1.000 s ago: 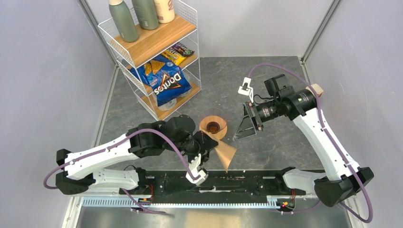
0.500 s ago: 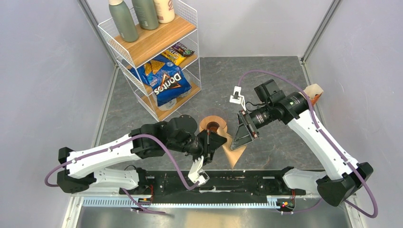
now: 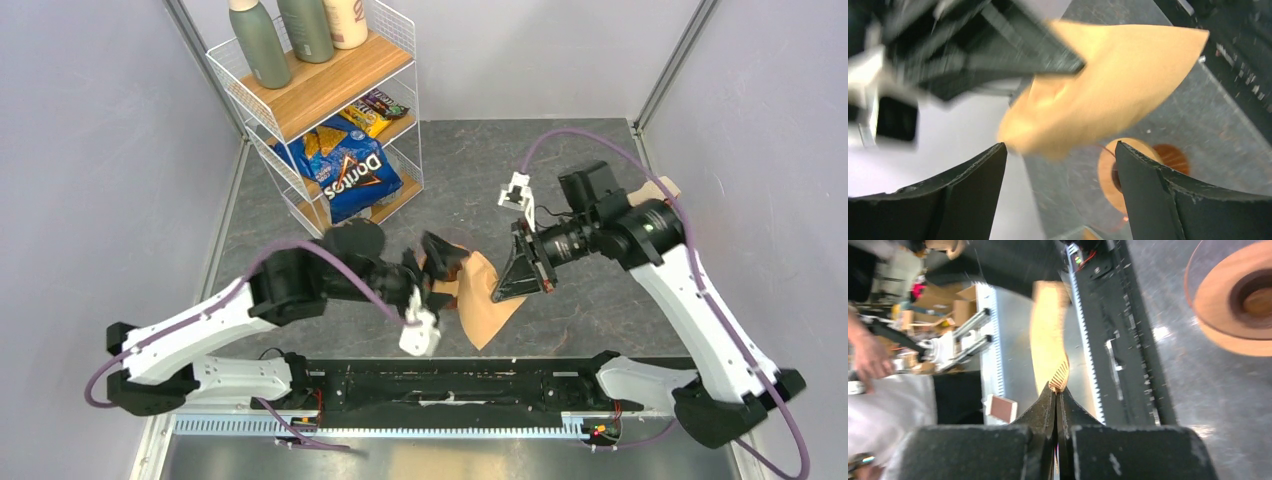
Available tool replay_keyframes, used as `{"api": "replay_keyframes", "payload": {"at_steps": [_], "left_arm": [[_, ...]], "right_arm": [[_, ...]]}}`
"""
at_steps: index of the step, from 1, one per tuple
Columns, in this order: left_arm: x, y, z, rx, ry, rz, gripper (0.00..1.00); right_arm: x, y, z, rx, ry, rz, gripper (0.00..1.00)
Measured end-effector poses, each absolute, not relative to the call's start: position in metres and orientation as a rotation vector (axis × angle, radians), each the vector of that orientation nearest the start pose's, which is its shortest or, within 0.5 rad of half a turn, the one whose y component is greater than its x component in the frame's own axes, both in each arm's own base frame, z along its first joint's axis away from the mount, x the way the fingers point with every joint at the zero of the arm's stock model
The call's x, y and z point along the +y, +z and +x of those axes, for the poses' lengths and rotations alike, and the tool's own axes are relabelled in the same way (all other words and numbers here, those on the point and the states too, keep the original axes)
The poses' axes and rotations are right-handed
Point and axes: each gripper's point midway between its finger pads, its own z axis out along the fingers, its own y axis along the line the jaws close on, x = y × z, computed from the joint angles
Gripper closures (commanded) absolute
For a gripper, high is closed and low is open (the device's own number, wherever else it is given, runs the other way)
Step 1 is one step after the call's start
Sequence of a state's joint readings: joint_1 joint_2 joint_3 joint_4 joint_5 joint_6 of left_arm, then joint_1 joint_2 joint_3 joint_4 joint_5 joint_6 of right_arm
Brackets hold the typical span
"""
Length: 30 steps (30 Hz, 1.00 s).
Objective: Place the coffee filter in the dripper
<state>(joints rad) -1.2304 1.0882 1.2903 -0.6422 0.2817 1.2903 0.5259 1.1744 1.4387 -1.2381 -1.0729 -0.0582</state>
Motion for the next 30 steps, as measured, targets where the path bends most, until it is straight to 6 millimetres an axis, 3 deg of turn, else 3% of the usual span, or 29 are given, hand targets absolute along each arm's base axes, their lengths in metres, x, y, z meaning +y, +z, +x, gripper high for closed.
{"api": "replay_keyframes", "payload": {"at_steps": [4, 8, 14, 17, 21, 24, 27, 30], "left_arm": [[-0.304, 0.368, 0.115, 0.768, -0.437, 1.751, 0.1], [-0.295, 0.39, 0.093, 0.959, -0.686, 1.614, 0.09], [-0.317, 0.399, 0.08, 1.176, -0.968, 1.487, 0.08], [-0.337, 0.389, 0.083, 1.296, -1.069, 1.422, 0.08], [-0.346, 0.375, 0.088, 1.402, -1.116, 1.342, 0.15], [-0.349, 0.377, 0.096, 1.433, -1.112, 1.286, 0.3], [-0.351, 0.383, 0.099, 1.43, -1.133, 1.245, 0.67], [-0.355, 0.386, 0.097, 1.41, -1.175, 1.229, 0.88]], "right_arm": [[0.221, 0.345, 0.091, 1.949, 1.385, -1.165, 1.0], [0.213, 0.363, 0.092, 1.754, 1.237, -1.224, 1.0], [0.215, 0.377, 0.114, 1.598, 1.074, -1.259, 1.0], [0.218, 0.38, 0.126, 1.571, 1.03, -1.252, 1.0], [0.219, 0.39, 0.132, 1.505, 0.994, -1.242, 1.0], [0.217, 0.399, 0.128, 1.456, 0.976, -1.241, 1.0], [0.214, 0.403, 0.123, 1.429, 0.964, -1.245, 1.0], [0.213, 0.405, 0.121, 1.416, 0.962, -1.249, 1.0]]}}
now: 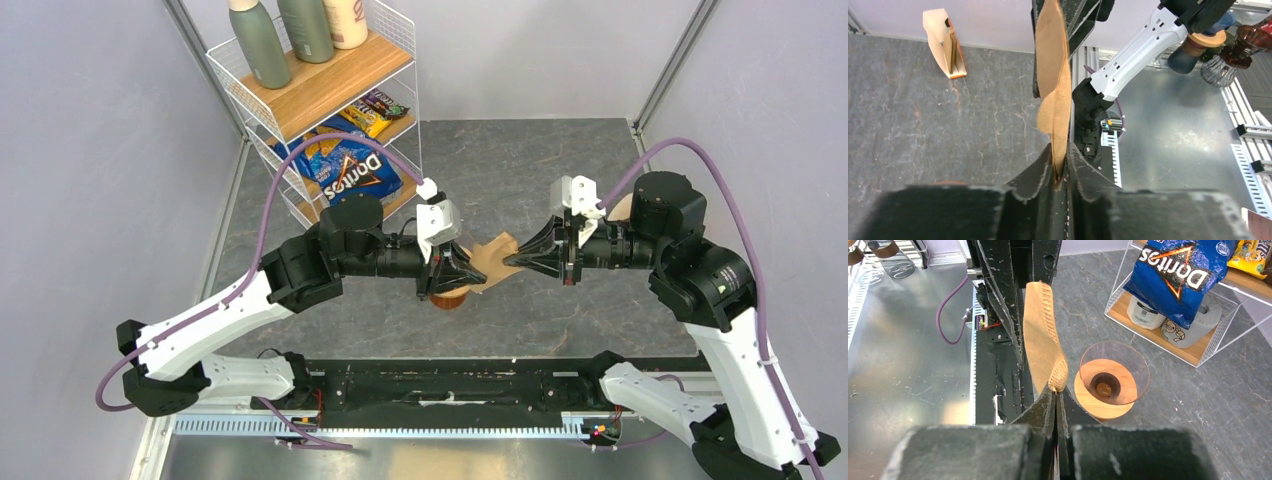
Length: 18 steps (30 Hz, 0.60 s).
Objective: Place the coffee filter in the dripper
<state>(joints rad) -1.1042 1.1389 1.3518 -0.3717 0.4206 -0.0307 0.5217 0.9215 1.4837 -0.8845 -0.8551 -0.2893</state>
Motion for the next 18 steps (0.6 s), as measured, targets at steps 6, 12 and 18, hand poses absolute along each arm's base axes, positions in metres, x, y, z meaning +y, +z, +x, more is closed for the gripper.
{"api": "replay_keyframes", "payload": {"at_steps": [6, 12, 18], "left_arm": [[-0.359, 0.391, 0.092, 1.364, -1.214, 1.24, 0.98], [-0.356, 0.387, 0.087, 1.255, -1.167, 1.345, 0.98], [-0.352, 0.374, 0.078, 1.154, -1.129, 1.492, 0.98]], "right_arm": [[0.21, 0.399, 0.116, 1.454, 0.967, -1.264, 0.25], [0.199, 0.39, 0.107, 1.561, 0.947, -1.313, 0.17], [0.203, 0.385, 0.104, 1.596, 1.017, -1.386, 0.43]]}}
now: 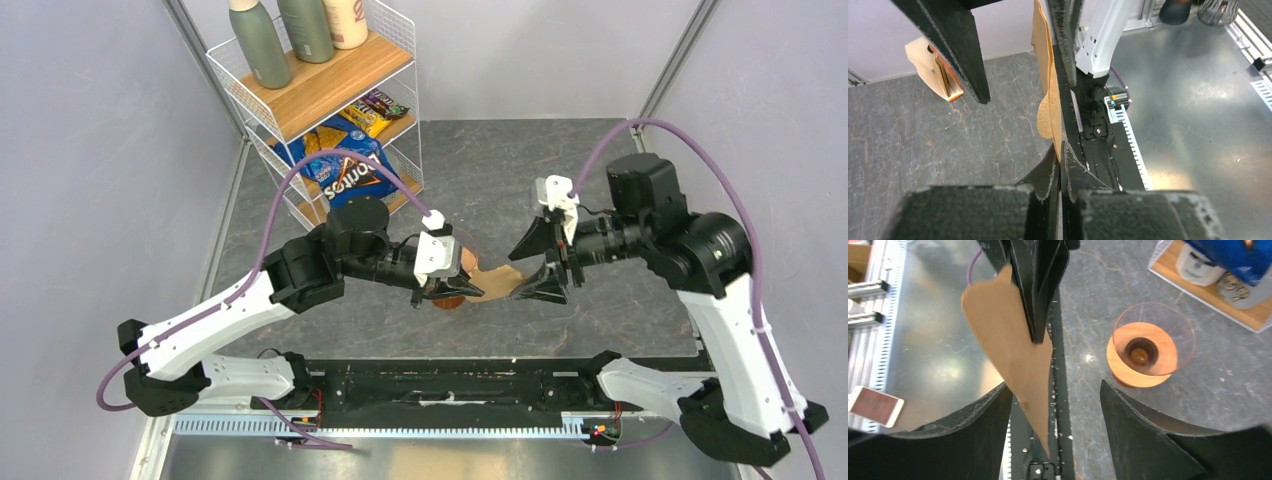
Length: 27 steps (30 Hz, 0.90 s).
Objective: Place the coffee filter in the dripper
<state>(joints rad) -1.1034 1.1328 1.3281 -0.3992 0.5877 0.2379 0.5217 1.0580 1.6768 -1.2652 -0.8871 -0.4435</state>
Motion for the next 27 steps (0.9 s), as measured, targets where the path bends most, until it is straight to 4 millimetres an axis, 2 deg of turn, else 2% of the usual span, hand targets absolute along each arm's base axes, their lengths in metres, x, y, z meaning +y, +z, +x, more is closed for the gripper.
{"api": "replay_keyframes", "payload": {"at_steps": [2, 4, 7, 9, 10, 11, 12, 13, 16, 17, 20, 22, 23, 27], "left_arm": [[-0.354, 0.368, 0.08, 1.16, -1.113, 1.514, 0.98], [-0.356, 0.363, 0.084, 1.181, -1.1, 1.517, 0.98], [-0.356, 0.357, 0.096, 1.242, -1.09, 1.487, 0.98], [-0.351, 0.356, 0.113, 1.312, -1.085, 1.429, 0.98], [-0.35, 0.358, 0.121, 1.331, -1.087, 1.395, 0.98], [-0.35, 0.362, 0.125, 1.33, -1.091, 1.372, 0.98], [-0.35, 0.364, 0.127, 1.331, -1.099, 1.358, 0.98], [-0.349, 0.365, 0.127, 1.334, -1.102, 1.355, 0.98], [-0.346, 0.364, 0.131, 1.349, -1.096, 1.342, 0.98], [-0.345, 0.365, 0.132, 1.35, -1.094, 1.339, 0.98], [-0.346, 0.366, 0.127, 1.337, -1.106, 1.351, 0.98], [-0.347, 0.366, 0.124, 1.328, -1.116, 1.363, 0.98], [-0.347, 0.366, 0.122, 1.325, -1.119, 1.366, 0.98], [-0.348, 0.366, 0.119, 1.324, -1.124, 1.373, 0.98]], "right_arm": [[0.208, 0.385, 0.105, 1.602, 1.051, -1.415, 0.68], [0.213, 0.382, 0.11, 1.612, 1.08, -1.439, 0.84], [0.212, 0.375, 0.11, 1.642, 1.087, -1.464, 0.95], [0.207, 0.375, 0.106, 1.64, 1.061, -1.487, 0.98], [0.205, 0.376, 0.106, 1.623, 1.038, -1.498, 0.94], [0.205, 0.378, 0.107, 1.593, 1.01, -1.512, 0.77], [0.205, 0.379, 0.109, 1.578, 0.988, -1.517, 0.47], [0.203, 0.378, 0.109, 1.578, 0.968, -1.518, 0.36], [0.196, 0.374, 0.105, 1.606, 0.945, -1.502, 0.16], [0.196, 0.373, 0.105, 1.612, 0.946, -1.493, 0.13], [0.198, 0.373, 0.108, 1.626, 0.946, -1.474, 0.12], [0.202, 0.372, 0.115, 1.63, 0.952, -1.465, 0.18], [0.204, 0.371, 0.118, 1.63, 0.954, -1.462, 0.29], [0.214, 0.36, 0.132, 1.663, 0.981, -1.445, 0.86]]}}
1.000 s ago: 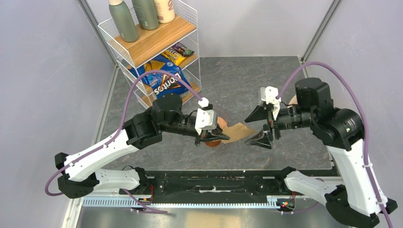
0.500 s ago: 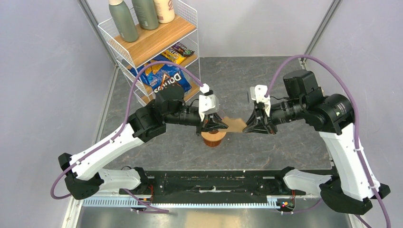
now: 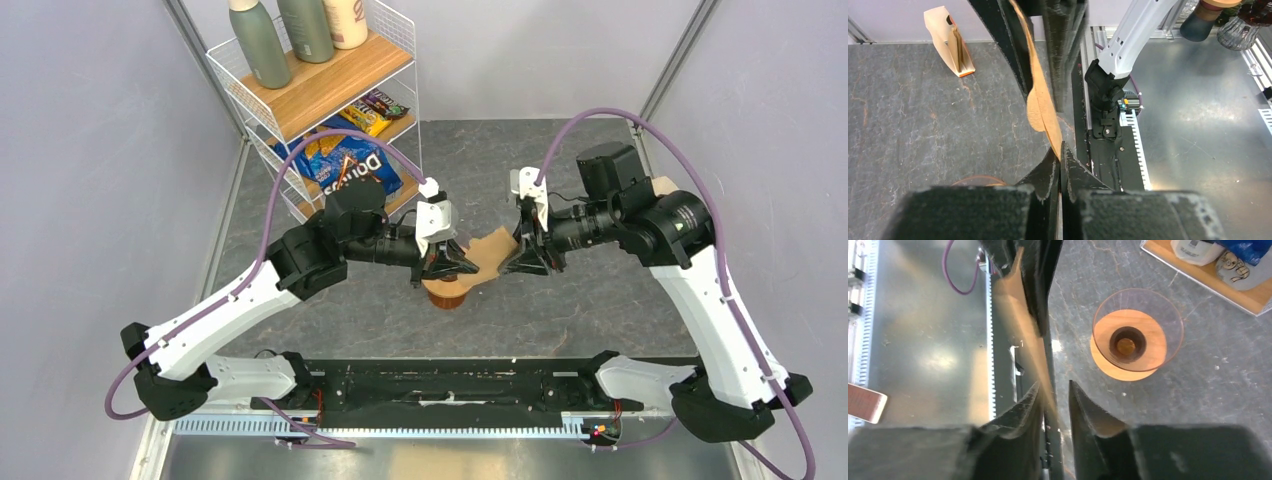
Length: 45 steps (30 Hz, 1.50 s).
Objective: Place the coffee filter in the dripper
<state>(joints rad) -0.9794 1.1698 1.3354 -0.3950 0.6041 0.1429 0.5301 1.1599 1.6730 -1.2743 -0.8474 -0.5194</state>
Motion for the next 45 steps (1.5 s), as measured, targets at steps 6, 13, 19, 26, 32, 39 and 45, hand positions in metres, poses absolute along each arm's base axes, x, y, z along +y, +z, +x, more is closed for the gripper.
{"api": "replay_keyframes", "payload": {"at_steps": [6, 13, 19, 26, 32, 39, 45], "left_arm": [[-0.34, 0.361, 0.113, 1.36, -1.111, 1.415, 0.42], [-0.312, 0.389, 0.098, 1.357, -1.116, 1.435, 0.47], [-0.315, 0.427, 0.092, 1.306, -1.181, 1.394, 0.55], [-0.328, 0.429, 0.088, 1.355, -1.293, 1.379, 0.63], [-0.335, 0.423, 0.089, 1.4, -1.334, 1.371, 0.67], [-0.337, 0.424, 0.086, 1.396, -1.356, 1.375, 0.68], [-0.337, 0.41, 0.082, 1.414, -1.385, 1.403, 0.65]], "right_arm": [[0.215, 0.358, 0.135, 1.616, 0.964, -1.488, 1.0], [0.204, 0.357, 0.117, 1.468, 0.896, -1.612, 1.0], [0.206, 0.351, 0.109, 1.384, 0.895, -1.713, 1.0], [0.211, 0.347, 0.102, 1.33, 0.9, -1.78, 1.0], [0.212, 0.346, 0.099, 1.32, 0.895, -1.801, 1.0], [0.211, 0.347, 0.096, 1.313, 0.89, -1.806, 1.0], [0.211, 0.347, 0.095, 1.316, 0.894, -1.806, 1.0]]}}
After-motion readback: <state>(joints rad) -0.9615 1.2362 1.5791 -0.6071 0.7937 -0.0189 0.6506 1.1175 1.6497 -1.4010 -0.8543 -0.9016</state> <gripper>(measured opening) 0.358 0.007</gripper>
